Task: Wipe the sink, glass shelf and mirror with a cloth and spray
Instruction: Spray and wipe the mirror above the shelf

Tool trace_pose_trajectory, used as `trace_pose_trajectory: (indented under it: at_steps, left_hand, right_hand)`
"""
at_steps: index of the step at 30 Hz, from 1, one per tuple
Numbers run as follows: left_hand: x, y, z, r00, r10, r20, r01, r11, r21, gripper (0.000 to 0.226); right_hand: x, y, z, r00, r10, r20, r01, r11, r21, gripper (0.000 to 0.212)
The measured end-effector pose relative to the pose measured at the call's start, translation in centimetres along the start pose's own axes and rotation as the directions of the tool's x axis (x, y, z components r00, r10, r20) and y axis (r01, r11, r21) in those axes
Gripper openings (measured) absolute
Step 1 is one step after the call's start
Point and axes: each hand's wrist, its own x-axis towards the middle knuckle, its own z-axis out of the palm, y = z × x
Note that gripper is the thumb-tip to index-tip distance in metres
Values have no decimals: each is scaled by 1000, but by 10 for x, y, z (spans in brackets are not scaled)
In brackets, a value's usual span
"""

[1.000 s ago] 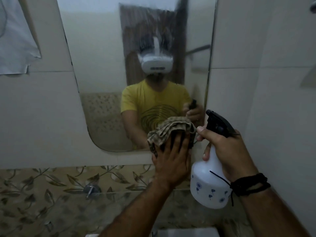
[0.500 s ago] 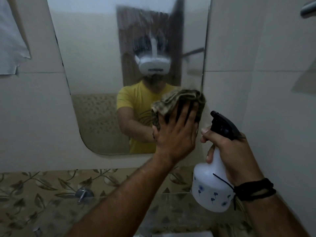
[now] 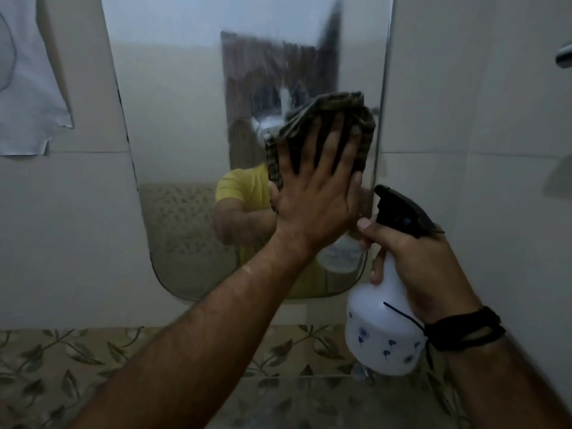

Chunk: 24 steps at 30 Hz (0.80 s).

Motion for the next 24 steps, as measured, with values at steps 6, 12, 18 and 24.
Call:
trace_pose_trajectory:
  at_steps: [6, 12, 18, 24]
  left_hand:
    - [-51, -8, 5, 990, 117, 84, -119, 992, 28, 64]
    - [64, -51, -30, 997, -22, -70, 26, 998, 57, 63]
    - [29, -53, -25, 999, -26, -39, 28, 998, 58, 64]
    - [53, -76, -37, 999, 35, -23, -32, 992, 119, 63]
  right_hand:
    - [12, -21, 9, 996, -89, 11, 89, 996, 31, 17]
    - [21, -47, 16, 985, -170, 38, 169, 985, 42, 20]
    - [21, -55, 22, 980, -193, 51, 189, 979, 79, 20]
    - [19, -54, 25, 980, -188, 69, 183, 981, 66, 17]
